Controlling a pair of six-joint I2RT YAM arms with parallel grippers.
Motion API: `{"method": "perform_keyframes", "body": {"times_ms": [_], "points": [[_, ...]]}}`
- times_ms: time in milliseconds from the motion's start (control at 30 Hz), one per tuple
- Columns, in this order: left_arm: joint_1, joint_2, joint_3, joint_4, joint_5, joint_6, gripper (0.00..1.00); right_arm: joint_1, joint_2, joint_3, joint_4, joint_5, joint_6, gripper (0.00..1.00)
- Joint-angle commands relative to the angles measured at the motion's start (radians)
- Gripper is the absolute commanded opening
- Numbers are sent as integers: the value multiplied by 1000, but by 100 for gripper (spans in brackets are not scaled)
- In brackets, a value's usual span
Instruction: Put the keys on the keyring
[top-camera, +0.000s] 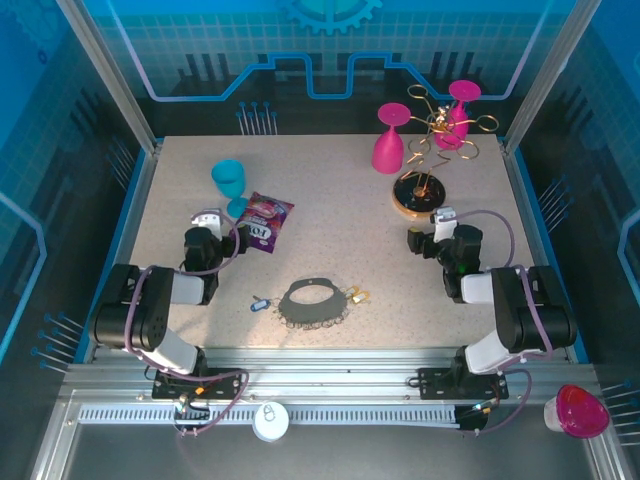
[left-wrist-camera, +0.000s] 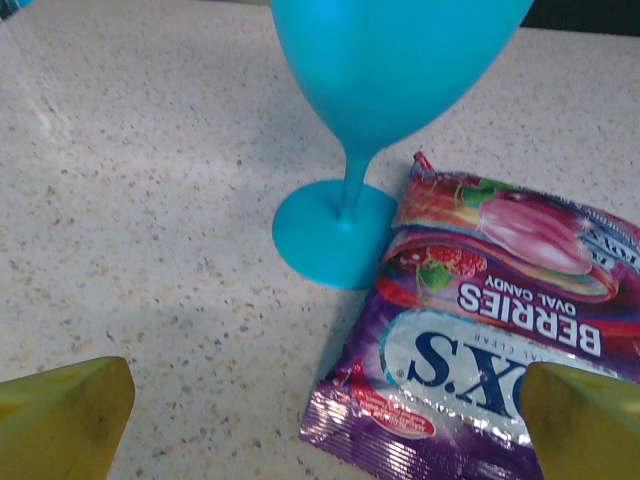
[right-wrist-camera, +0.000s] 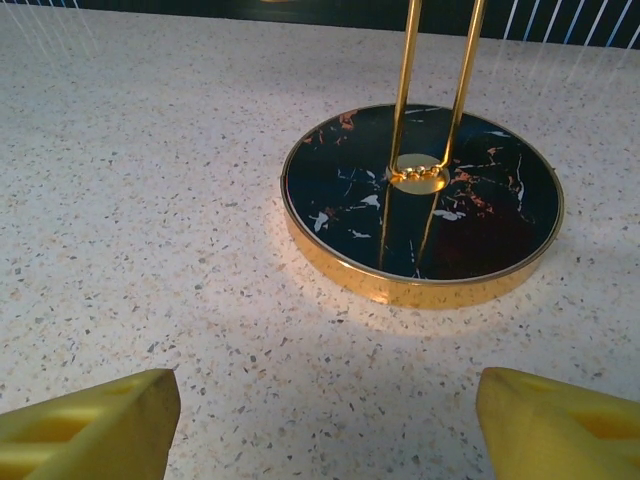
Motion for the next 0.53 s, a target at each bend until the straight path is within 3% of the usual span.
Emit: {"method": "perform_keyframes", "body": {"times_ms": [0,433,467,500], "points": [[2,-1,19,43,12,15,99,-8,7,13,60,-14,7,80],[3,-1,28,24,36,20,99,-9,7,12,59,-14,8,91],[2,0,26,32,37,23,99,-8,6,13,59,-13,8,99],[-1,1,26,30,40,28,99,-8,6,12,60,-13,6,100]]}}
